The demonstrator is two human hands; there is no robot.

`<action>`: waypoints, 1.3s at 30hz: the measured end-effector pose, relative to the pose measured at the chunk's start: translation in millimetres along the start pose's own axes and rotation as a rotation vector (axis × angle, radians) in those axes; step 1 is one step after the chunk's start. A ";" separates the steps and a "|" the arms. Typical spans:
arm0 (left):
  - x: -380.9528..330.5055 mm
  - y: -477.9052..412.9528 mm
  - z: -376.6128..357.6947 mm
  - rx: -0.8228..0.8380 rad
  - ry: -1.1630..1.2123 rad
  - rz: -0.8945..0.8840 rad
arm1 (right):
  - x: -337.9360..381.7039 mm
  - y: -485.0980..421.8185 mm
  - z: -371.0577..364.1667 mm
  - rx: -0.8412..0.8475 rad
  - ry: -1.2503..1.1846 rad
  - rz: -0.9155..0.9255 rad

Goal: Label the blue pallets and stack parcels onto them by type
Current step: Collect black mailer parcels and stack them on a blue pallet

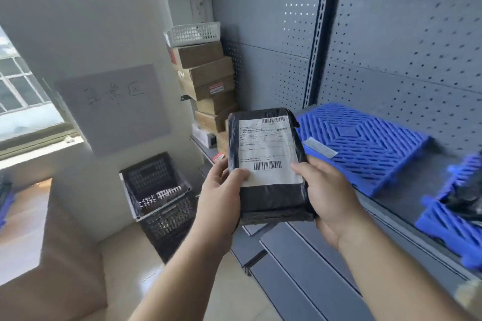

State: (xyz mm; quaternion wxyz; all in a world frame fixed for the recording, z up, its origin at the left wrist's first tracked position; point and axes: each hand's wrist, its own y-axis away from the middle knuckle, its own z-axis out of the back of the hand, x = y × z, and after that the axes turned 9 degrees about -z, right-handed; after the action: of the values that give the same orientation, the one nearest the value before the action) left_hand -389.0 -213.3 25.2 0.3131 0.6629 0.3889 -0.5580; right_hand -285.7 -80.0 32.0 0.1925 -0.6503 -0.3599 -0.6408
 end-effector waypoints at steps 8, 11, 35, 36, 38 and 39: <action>3.8 -67.0 -59.1 0.384 0.043 0.074 | 15.3 -7.0 30.5 -0.406 -0.013 0.067; 8.6 -74.0 -85.9 0.536 0.043 0.091 | 17.0 4.8 44.3 -0.570 -0.014 0.075; 17.1 -9.9 -314.1 0.992 0.033 0.163 | 48.8 86.6 222.5 -1.056 0.119 0.021; 18.2 -10.0 -320.4 0.991 0.017 0.157 | 49.3 85.5 229.1 -1.052 0.129 0.003; 19.9 -12.0 -330.6 0.992 -0.014 0.152 | 50.1 82.4 239.3 -1.047 0.140 -0.038; 20.3 -13.2 -334.8 0.997 -0.024 0.151 | 50.8 80.7 243.5 -1.048 0.146 -0.052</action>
State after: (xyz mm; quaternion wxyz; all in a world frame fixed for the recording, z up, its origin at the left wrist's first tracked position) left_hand -232.8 81.0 66.2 0.0023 0.7515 0.0225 -0.6594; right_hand -62.9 50.7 72.9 -0.1495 -0.6040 0.0070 -0.7828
